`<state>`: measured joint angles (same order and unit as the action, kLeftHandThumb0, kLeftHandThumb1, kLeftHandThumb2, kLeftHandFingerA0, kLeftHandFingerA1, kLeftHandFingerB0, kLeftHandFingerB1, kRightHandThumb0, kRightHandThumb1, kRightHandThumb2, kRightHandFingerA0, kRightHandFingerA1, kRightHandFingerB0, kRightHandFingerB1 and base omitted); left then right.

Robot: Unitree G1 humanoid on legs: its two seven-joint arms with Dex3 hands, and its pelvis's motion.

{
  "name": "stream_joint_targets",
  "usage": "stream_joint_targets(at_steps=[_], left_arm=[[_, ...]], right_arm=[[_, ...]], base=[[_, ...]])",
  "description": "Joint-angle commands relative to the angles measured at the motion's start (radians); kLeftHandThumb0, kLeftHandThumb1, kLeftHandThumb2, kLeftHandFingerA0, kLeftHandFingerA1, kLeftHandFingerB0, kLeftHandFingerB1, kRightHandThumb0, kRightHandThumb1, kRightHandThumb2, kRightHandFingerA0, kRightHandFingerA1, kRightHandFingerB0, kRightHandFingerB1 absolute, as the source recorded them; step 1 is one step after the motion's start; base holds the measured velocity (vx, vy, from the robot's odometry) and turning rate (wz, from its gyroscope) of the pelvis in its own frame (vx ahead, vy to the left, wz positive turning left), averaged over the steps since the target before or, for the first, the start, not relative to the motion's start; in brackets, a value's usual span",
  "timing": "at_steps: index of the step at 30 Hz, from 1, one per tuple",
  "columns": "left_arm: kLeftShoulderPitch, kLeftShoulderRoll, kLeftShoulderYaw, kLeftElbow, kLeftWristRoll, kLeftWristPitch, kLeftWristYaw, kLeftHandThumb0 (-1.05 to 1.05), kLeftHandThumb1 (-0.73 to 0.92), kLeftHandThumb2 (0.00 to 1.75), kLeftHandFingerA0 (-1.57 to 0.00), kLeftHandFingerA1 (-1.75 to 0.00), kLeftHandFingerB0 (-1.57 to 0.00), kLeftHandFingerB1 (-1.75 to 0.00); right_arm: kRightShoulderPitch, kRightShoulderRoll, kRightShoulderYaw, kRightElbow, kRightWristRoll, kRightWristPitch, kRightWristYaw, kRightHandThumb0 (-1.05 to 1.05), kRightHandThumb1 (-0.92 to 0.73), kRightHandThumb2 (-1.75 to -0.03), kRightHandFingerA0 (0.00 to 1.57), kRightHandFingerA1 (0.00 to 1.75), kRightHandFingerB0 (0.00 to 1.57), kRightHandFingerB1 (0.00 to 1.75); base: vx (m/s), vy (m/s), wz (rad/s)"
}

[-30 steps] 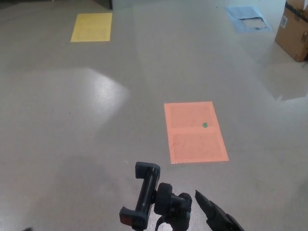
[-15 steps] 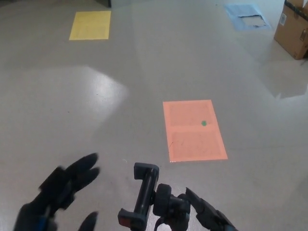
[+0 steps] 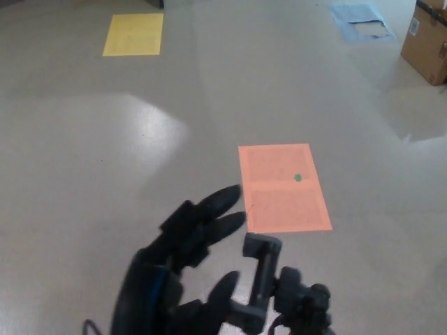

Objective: A phone stand is kept on the floor and the robot uses both its hands to grab it and uses its left hand to extend the phone stand by pulling it upwards

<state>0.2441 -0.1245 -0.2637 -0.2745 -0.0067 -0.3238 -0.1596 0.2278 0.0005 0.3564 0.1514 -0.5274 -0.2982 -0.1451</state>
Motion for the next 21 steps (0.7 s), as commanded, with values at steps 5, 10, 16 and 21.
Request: stream_joint_targets(at_steps=[5,10,16,21], left_arm=[[0.022,-0.039,-0.213,-0.078,0.040,0.209,0.032,-0.74,0.60,0.99,-0.17,-0.49,-0.17,-0.45],[0.083,-0.013,-0.290,-0.160,-0.043,0.308,0.030,-0.73,0.75,0.62,-0.16,-0.36,-0.22,-0.29],[0.160,0.022,-0.356,-0.266,-0.188,0.444,0.043,-0.73,0.75,0.63,-0.15,-0.36,-0.19,-0.28],[0.197,0.045,-0.390,-0.337,-0.293,0.536,0.068,-0.72,0.74,0.62,-0.14,-0.35,-0.20,-0.28]], right_arm=[[-0.031,0.004,0.022,0.061,-0.014,-0.005,-0.060,-0.62,-0.39,-0.83,0.00,0.44,0.00,0.25],[-0.054,-0.029,0.067,0.048,-0.129,0.076,-0.081,-0.64,-0.66,-0.82,0.00,0.00,0.00,0.00],[-0.055,-0.071,0.104,0.023,-0.169,0.107,-0.065,-0.70,-0.87,-0.66,0.00,0.00,0.00,0.00],[-0.067,-0.042,0.089,0.097,-0.144,0.056,-0.184,-0.94,-0.67,-1.06,0.00,0.14,0.00,0.09]], base=[[0.00,0.000,0.00],[0.00,0.000,0.00],[0.00,0.000,0.00],[0.00,0.000,0.00]])
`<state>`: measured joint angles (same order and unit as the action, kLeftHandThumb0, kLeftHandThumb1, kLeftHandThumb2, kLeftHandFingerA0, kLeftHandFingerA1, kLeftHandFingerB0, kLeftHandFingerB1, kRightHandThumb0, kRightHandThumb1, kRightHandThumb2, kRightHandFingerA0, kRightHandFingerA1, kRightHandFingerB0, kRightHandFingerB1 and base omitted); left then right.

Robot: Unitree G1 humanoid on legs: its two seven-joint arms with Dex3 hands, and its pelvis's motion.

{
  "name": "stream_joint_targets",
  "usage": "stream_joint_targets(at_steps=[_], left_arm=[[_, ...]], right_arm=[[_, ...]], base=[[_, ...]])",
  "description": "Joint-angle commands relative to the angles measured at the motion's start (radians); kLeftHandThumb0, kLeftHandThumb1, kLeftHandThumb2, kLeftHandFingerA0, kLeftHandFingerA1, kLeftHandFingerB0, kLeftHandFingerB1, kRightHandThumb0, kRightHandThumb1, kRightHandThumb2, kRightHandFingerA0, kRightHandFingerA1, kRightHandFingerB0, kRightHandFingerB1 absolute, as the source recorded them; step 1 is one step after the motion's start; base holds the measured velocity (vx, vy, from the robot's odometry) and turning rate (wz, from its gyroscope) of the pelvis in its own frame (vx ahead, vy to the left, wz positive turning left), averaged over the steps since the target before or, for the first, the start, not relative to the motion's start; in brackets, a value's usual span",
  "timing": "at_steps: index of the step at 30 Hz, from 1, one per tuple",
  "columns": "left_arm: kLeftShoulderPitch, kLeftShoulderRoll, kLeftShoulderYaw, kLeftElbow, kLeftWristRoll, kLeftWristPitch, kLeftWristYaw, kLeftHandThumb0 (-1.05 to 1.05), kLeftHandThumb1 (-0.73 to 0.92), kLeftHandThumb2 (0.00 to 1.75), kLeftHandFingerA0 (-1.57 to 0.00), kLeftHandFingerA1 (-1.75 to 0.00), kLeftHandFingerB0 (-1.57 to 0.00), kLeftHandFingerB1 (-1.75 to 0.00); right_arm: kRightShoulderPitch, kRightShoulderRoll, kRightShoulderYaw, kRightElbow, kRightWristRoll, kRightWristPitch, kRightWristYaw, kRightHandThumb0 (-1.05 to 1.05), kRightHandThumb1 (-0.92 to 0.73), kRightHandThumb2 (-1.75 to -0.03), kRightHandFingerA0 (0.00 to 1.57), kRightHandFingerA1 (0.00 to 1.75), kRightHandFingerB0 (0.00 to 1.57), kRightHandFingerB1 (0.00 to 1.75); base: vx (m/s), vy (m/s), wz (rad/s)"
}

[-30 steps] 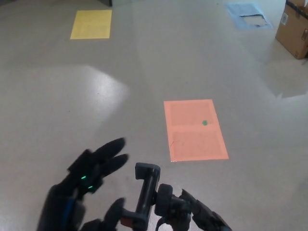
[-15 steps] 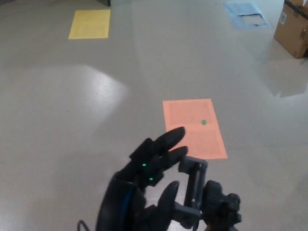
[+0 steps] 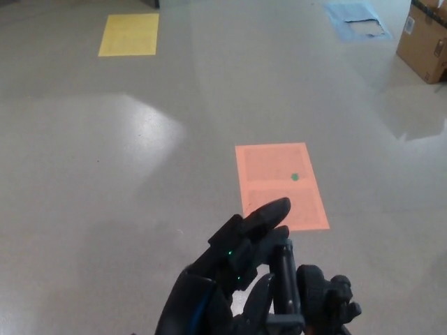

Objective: A phone stand is kept on the floor and the robot uses both its hands to grab it and uses its left hand to extend the phone stand by pulling it upwards

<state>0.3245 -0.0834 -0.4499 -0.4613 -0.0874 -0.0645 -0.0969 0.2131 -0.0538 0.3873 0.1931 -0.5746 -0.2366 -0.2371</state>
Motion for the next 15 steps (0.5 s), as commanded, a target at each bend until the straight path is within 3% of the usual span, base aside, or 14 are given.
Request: stream_joint_targets(at_steps=[1,3,4,7,8,11,12,13,14,15], left_arm=[[0.138,0.014,-0.219,-0.173,-0.242,0.296,0.013,-0.72,0.74,0.62,-0.14,-0.35,-0.20,-0.28],[0.155,0.021,-0.230,-0.189,-0.272,0.308,0.020,-0.71,0.73,0.62,-0.14,-0.35,-0.21,-0.28],[0.162,0.027,-0.237,-0.198,-0.280,0.318,0.025,-0.74,0.60,0.92,-0.08,-0.45,-0.13,-0.41],[0.169,0.041,-0.247,-0.216,-0.297,0.337,0.036,-0.74,0.60,0.92,-0.08,-0.45,-0.13,-0.41],[0.170,0.039,-0.248,-0.215,-0.327,0.348,0.037,-0.74,0.59,0.92,-0.07,-0.46,-0.13,-0.41],[0.168,0.039,-0.250,-0.215,-0.375,0.367,0.041,-0.74,0.59,0.92,-0.07,-0.46,-0.13,-0.41],[0.175,0.007,-0.253,-0.211,-0.398,0.381,0.082,-0.39,0.41,0.74,-0.81,-1.24,-0.91,-1.32],[0.187,-0.042,-0.257,-0.205,-0.430,0.402,0.143,-0.39,0.41,0.74,-0.81,-1.24,-0.91,-1.32],[0.183,-0.047,-0.257,-0.214,-0.437,0.431,0.172,-0.23,0.53,0.55,-0.75,-1.55,-0.76,-1.68],[0.180,-0.049,-0.257,-0.219,-0.442,0.443,0.186,-0.23,0.53,0.55,-0.75,-1.55,-0.76,-1.68]], right_arm=[[-0.062,0.023,0.058,0.086,-0.105,-0.009,-0.129,-0.94,-0.67,-1.06,0.00,0.14,0.00,0.09],[-0.057,0.042,0.057,0.076,-0.107,0.043,-0.122,-0.99,-0.69,-1.08,0.00,0.08,0.00,0.05],[-0.061,0.045,0.053,0.100,-0.083,0.006,-0.132,-0.94,-0.68,-1.04,0.00,0.10,0.00,0.05],[-0.069,0.050,0.046,0.141,-0.048,-0.053,-0.151,-0.94,-0.68,-1.04,0.00,0.10,0.00,0.05],[-0.065,0.058,0.035,0.151,-0.007,-0.086,-0.140,-0.64,-0.53,-0.95,0.00,0.45,0.00,0.26],[-0.061,0.071,0.018,0.168,0.055,-0.140,-0.124,-0.64,-0.53,-0.95,0.00,0.45,0.00,0.26],[-0.081,0.041,0.047,0.157,-0.055,-0.109,-0.198,-0.25,-0.82,-0.62,0.85,1.75,0.59,1.75],[-0.112,-0.005,0.092,0.140,-0.220,-0.062,-0.311,-0.25,-0.82,-0.62,0.85,1.75,0.59,1.75],[-0.093,0.009,0.083,0.110,-0.197,-0.049,-0.291,-0.22,-0.83,-0.65,0.94,1.75,0.68,1.75],[-0.086,0.014,0.080,0.098,-0.187,-0.042,-0.284,-0.22,-0.83,-0.65,0.94,1.75,0.68,1.75]], base=[[0.00,0.000,0.00],[0.00,0.000,0.00],[0.00,0.000,0.00],[0.00,0.000,0.00],[0.00,0.000,0.00],[0.00,0.000,0.00],[0.00,0.000,0.00],[0.00,0.000,0.00],[0.00,0.000,0.00],[0.00,0.000,0.00]])
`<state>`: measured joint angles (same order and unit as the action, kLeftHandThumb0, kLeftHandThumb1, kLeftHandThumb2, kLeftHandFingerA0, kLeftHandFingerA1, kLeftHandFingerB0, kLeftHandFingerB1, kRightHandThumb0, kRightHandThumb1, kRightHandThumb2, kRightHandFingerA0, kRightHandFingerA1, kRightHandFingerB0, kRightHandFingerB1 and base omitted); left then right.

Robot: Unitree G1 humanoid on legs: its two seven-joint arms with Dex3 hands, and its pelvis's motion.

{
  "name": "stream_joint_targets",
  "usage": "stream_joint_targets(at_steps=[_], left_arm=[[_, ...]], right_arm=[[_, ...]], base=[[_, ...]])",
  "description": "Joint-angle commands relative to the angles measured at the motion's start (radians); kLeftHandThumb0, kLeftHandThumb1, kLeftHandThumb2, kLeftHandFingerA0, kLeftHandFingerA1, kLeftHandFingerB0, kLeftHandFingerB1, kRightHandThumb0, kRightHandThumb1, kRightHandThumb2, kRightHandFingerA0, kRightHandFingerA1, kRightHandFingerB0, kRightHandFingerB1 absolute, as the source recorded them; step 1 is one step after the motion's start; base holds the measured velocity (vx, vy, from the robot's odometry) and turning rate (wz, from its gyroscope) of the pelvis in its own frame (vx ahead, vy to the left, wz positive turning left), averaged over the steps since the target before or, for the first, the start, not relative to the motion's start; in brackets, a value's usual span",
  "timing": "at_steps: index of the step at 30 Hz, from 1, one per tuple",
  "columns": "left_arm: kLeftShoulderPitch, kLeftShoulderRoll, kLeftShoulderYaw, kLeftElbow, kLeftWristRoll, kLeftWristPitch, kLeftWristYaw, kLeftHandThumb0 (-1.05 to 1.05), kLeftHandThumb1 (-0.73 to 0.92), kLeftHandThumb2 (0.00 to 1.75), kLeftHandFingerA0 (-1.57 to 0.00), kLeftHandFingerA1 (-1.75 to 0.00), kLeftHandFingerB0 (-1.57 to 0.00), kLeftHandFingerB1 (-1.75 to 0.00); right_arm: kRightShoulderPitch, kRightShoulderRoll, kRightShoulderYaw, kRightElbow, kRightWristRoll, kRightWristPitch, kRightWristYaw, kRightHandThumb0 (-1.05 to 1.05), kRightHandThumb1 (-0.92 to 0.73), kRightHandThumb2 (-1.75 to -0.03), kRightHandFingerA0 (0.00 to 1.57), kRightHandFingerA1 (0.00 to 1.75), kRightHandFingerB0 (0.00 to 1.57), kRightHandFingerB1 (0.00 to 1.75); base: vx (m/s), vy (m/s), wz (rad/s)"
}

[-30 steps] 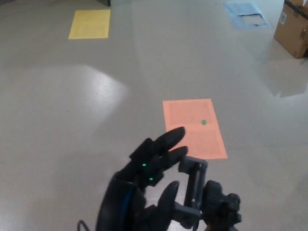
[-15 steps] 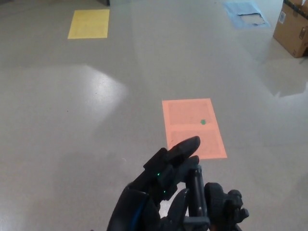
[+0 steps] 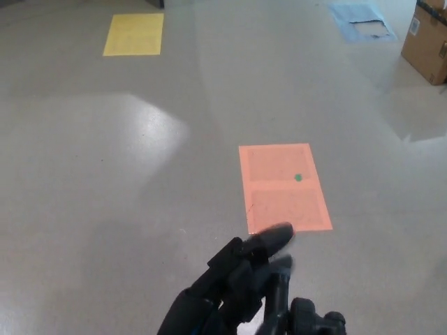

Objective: A phone stand is kept on the floor and the robot uses both its hands to grab it and uses its left hand to extend the phone stand by pulling it upwards

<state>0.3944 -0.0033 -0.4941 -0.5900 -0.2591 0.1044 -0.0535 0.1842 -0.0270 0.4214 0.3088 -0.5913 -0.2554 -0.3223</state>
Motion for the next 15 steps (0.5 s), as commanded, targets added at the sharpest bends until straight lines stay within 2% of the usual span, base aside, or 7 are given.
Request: stream_joint_targets(at_steps=[1,2,3,6,7,11,15], left_arm=[[0.107,-0.126,-0.213,-0.091,-0.276,0.275,0.149,-0.23,0.53,0.55,-0.75,-1.55,-0.76,-1.68],[0.073,-0.134,-0.190,-0.100,-0.301,0.361,0.186,-0.14,0.58,0.55,-0.83,-1.75,-0.80,-1.75],[0.057,-0.136,-0.180,-0.105,-0.315,0.398,0.206,-0.14,0.58,0.55,-0.83,-1.75,-0.80,-1.75],[0.050,-0.131,-0.180,-0.107,-0.328,0.402,0.218,-0.14,0.58,0.55,-0.83,-1.75,-0.80,-1.75],[0.029,-0.143,-0.156,-0.086,-0.376,0.461,0.238,0.02,0.62,0.62,-0.92,-1.75,-0.68,-1.75],[-0.004,-0.131,-0.131,-0.063,-0.398,0.524,0.257,0.04,0.54,0.71,-1.04,-1.75,-0.80,-1.75],[-0.016,-0.120,-0.117,-0.063,-0.431,0.542,0.276,0.06,0.51,0.74,-1.06,-1.75,-0.76,-1.75]], right_arm=[[-0.058,-0.014,0.049,-0.017,-0.169,-0.022,-0.202,-0.22,-0.83,-0.65,0.94,1.75,0.68,1.75],[-0.055,0.013,0.006,0.010,-0.018,-0.096,-0.114,-0.18,-0.85,-0.72,0.87,1.75,0.58,1.75],[-0.055,0.025,-0.012,0.021,0.048,-0.127,-0.077,-0.18,-0.85,-0.72,0.87,1.75,0.58,1.75],[-0.055,0.025,-0.012,0.023,0.048,-0.128,-0.078,-0.18,-0.85,-0.72,0.87,1.75,0.58,1.75],[-0.063,0.055,-0.011,0.012,0.005,-0.092,-0.149,-0.06,-0.74,-0.69,1.06,1.75,0.80,1.75],[-0.059,0.074,-0.013,-0.010,0.006,-0.017,-0.123,-0.15,-0.76,-0.74,1.12,1.75,0.87,1.75],[-0.055,0.081,-0.019,-0.022,0.010,0.012,-0.114,-0.18,-0.74,-0.75,1.12,1.75,0.87,1.75]], base=[[0.00,0.000,0.00],[0.00,0.000,0.00],[0.00,0.000,0.00],[0.00,0.000,0.00],[0.00,0.000,0.00],[0.00,0.000,0.00],[0.00,0.000,0.00]])
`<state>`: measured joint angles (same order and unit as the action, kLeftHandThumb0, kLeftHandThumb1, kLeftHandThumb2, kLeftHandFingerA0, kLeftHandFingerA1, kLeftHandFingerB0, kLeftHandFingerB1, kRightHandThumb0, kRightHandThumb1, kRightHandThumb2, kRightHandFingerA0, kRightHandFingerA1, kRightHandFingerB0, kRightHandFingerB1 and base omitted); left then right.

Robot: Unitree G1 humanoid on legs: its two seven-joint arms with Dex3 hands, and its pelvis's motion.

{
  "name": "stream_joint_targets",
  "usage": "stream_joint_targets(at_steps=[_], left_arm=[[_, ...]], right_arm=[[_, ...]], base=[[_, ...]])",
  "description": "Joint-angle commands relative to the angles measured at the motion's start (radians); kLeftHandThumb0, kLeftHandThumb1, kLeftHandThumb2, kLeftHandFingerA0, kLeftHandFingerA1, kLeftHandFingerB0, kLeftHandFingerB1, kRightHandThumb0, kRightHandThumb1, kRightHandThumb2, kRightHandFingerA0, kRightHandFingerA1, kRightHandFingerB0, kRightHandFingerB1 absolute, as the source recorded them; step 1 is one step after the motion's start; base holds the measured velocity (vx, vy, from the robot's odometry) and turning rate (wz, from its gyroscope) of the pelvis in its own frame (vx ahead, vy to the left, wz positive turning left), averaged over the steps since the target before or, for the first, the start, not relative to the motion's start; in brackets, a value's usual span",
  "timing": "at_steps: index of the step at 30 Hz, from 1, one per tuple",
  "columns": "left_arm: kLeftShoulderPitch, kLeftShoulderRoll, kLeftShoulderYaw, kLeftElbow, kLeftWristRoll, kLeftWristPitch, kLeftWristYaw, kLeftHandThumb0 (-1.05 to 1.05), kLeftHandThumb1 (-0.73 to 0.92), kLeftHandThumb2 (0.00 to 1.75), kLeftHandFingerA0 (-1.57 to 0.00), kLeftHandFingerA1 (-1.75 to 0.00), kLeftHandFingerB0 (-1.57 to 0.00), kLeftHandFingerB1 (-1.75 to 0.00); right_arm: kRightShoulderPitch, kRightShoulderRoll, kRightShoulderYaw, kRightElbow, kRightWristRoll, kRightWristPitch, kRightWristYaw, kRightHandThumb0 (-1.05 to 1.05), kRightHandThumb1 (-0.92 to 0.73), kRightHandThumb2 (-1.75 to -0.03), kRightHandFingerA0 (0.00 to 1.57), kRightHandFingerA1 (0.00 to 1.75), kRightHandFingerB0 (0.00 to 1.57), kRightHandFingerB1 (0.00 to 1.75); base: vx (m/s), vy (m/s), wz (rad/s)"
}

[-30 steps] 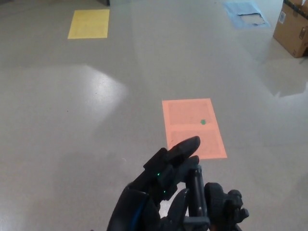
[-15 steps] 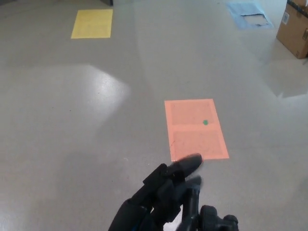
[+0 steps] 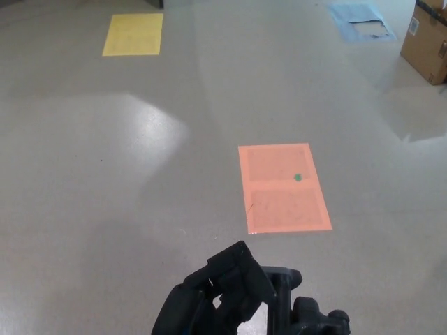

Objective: A phone stand is kept on the floor and the robot uses both its hands to grab it and uses its left hand to extend the phone stand by pulling it upwards

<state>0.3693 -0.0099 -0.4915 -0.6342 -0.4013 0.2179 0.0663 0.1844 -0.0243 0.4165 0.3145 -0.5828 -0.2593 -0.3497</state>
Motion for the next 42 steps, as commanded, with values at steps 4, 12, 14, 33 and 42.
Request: stream_joint_targets(at_steps=[4,12,14,33,42], left_arm=[[0.002,-0.118,-0.120,-0.025,-0.306,0.430,0.195,0.04,0.50,0.74,-1.03,-1.75,-0.79,-1.75],[-0.051,-0.143,-0.095,-0.050,-0.386,0.446,0.277,0.03,0.44,0.74,-1.37,-1.66,-1.01,-1.48],[-0.071,-0.156,-0.095,-0.071,-0.411,0.455,0.311,0.02,0.51,0.72,-0.99,-1.75,-0.68,-1.75],[-0.551,-0.291,0.043,-0.216,-0.539,0.561,0.523,0.00,0.41,0.83,-1.42,-1.64,-1.11,-1.50],[-0.714,-0.319,0.143,-0.204,-0.652,0.589,0.650,0.01,0.47,0.86,-1.03,-1.75,-0.79,-1.75]], right_arm=[[-0.057,0.080,-0.021,-0.020,0.023,-0.012,-0.082,-0.16,-0.76,-0.73,1.09,1.75,0.83,1.75],[0.000,-0.029,0.012,-0.027,-0.045,-0.038,-0.045,-0.53,-0.92,-0.68,0.27,1.28,0.18,1.00],[0.024,0.000,0.006,-0.110,-0.015,0.194,0.131,-0.57,-0.92,-0.74,0.09,1.04,0.16,0.65],[-0.077,-0.002,0.013,0.066,-0.040,-0.050,-0.152,-0.33,-0.88,-0.65,0.29,1.04,0.27,0.62],[-0.042,0.063,-0.038,0.076,0.111,-0.088,-0.086,-0.17,-0.76,-0.74,1.09,1.75,0.88,1.75]], base=[[0.00,0.000,0.00],[0.00,0.000,0.00],[0.00,0.000,0.00],[0.00,0.000,0.00],[0.00,0.000,0.00]])
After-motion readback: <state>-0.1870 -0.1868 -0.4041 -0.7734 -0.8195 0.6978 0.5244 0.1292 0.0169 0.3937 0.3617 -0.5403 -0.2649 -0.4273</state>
